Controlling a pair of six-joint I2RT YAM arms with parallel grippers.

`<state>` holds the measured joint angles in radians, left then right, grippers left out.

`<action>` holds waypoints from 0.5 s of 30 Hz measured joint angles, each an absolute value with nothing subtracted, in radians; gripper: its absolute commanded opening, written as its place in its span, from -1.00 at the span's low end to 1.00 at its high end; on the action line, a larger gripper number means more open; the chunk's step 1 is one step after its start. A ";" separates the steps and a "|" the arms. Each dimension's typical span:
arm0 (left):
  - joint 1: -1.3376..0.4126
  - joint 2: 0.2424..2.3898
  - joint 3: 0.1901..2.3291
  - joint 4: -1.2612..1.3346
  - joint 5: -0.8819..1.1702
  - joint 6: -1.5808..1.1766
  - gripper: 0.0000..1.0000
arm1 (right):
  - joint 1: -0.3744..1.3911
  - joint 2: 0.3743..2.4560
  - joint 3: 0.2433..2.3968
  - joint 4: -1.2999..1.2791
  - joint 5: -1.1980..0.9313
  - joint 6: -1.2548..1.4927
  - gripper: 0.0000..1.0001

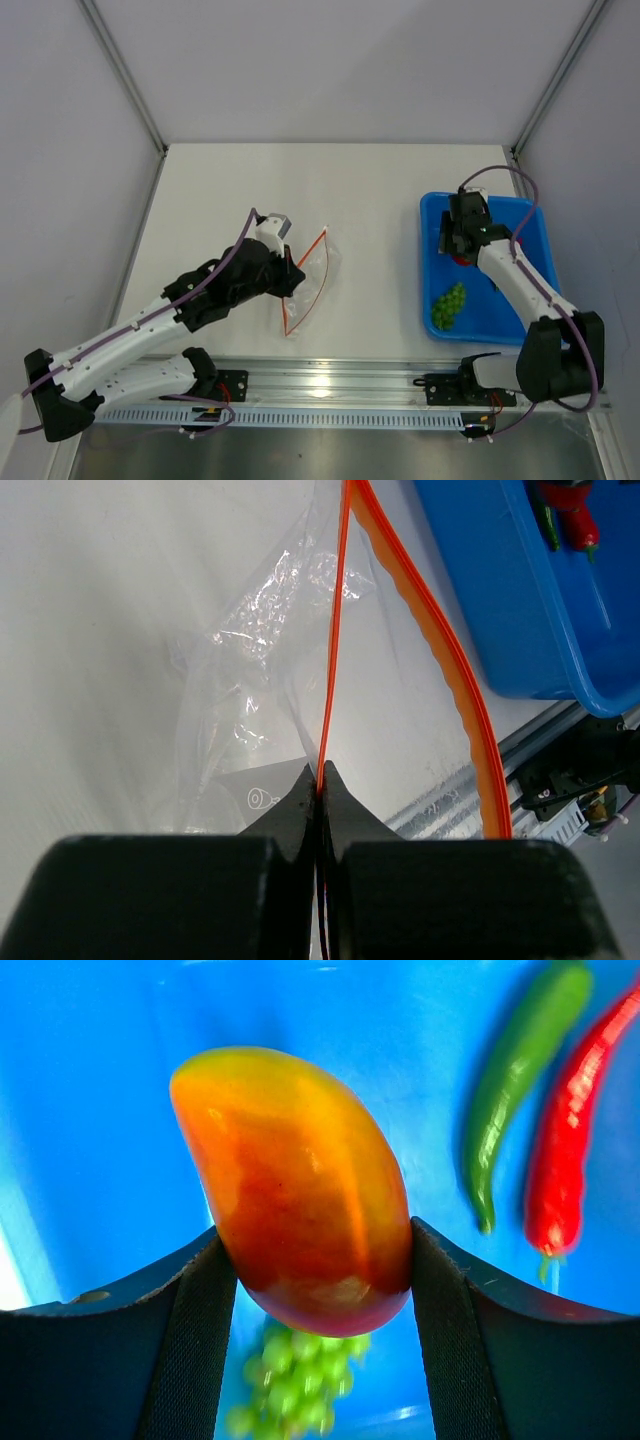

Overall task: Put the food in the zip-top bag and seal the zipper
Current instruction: Pick up the fake fruit from the bin, then place the fake fruit in the zipper food storage bag.

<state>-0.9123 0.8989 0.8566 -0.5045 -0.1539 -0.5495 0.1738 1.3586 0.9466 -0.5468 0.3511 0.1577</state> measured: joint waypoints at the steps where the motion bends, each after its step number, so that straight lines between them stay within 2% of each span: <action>1: -0.912 0.899 0.857 -0.505 -0.154 -0.550 -0.99 | 0.183 1.317 0.949 -0.570 0.357 0.175 -0.82; 4: -0.912 0.900 0.859 -0.509 -0.154 -0.550 -0.99 | 0.204 1.220 0.982 -0.652 0.376 0.226 -0.84; 8: -0.912 0.915 0.861 -0.510 -0.153 -0.551 -0.99 | 0.287 1.112 1.042 -0.714 0.353 0.284 -1.00; 12: -0.912 0.941 0.861 -0.509 -0.142 -0.558 -0.99 | 0.442 0.960 1.048 -0.680 0.193 0.372 -1.00; 15: -0.912 0.954 0.861 -0.502 -0.119 -0.567 -0.99 | 0.547 0.851 0.972 -0.538 0.062 0.434 -1.00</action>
